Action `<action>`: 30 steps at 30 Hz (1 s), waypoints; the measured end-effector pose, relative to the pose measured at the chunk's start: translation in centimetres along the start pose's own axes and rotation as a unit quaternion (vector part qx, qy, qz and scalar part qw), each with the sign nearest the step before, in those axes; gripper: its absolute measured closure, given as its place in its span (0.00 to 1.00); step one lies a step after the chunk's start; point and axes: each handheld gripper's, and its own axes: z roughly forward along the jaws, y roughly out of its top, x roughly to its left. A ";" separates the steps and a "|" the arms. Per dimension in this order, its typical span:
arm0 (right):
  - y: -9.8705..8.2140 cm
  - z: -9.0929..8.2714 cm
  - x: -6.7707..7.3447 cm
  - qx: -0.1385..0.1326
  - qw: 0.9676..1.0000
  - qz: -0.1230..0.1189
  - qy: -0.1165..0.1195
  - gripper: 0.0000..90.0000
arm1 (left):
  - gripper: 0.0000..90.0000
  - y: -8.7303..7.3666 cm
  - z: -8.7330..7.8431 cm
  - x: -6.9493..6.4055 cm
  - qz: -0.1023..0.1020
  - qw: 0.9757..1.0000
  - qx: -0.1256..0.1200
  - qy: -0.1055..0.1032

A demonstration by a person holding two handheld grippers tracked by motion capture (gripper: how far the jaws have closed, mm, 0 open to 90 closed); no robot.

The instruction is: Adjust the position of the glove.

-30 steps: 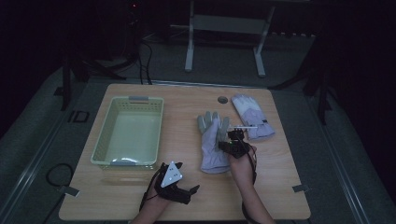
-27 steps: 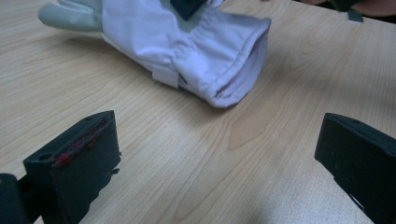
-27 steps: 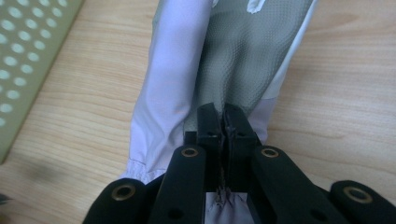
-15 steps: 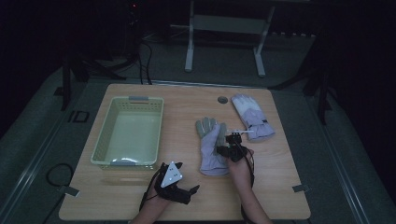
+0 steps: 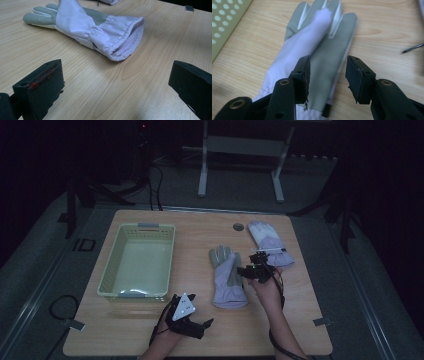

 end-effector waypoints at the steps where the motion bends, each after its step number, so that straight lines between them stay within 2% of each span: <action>1: 0.3 -0.2 -0.3 0.001 1.000 -0.004 -0.007 0.60 | 0.00 0.0 0.0 0.0 -0.001 1.000 -0.001 0.000; 6: 1.4 -1.0 -1.9 0.000 1.000 -0.009 -0.002 0.62 | 0.00 0.0 0.0 0.1 -0.001 1.000 0.001 0.000; 8: 1.9 -1.3 -2.3 -0.008 1.000 -0.022 -0.012 0.62 | 0.00 0.0 0.0 0.1 -0.001 1.000 0.001 0.000; 10: 2.4 -1.7 -2.8 -0.010 1.000 -0.020 -0.011 0.62 | 0.00 0.0 0.0 0.0 0.000 1.000 0.001 0.000; 12: 3.0 -2.1 -3.2 -0.016 0.999 -0.031 -0.018 0.62 | 0.00 0.0 0.0 0.0 0.000 1.000 0.001 0.000; 16: 4.3 -2.4 -4.5 -0.020 0.999 -0.037 -0.029 0.58 | 0.00 0.0 0.0 0.0 -0.001 1.000 0.001 -0.001; 18: 4.8 -2.5 -5.3 -0.017 0.999 -0.034 -0.030 0.57 | 0.00 0.0 0.0 0.0 0.000 1.000 0.001 -0.001; 24: 6.4 -2.8 -7.5 -0.020 0.997 -0.043 -0.057 0.55 | 0.00 0.0 0.0 0.0 0.000 1.000 0.001 -0.001; 30: 7.3 -2.4 -9.6 -0.016 0.997 -0.039 -0.060 0.55 | 0.00 0.0 0.0 0.1 -0.003 1.000 0.001 -0.001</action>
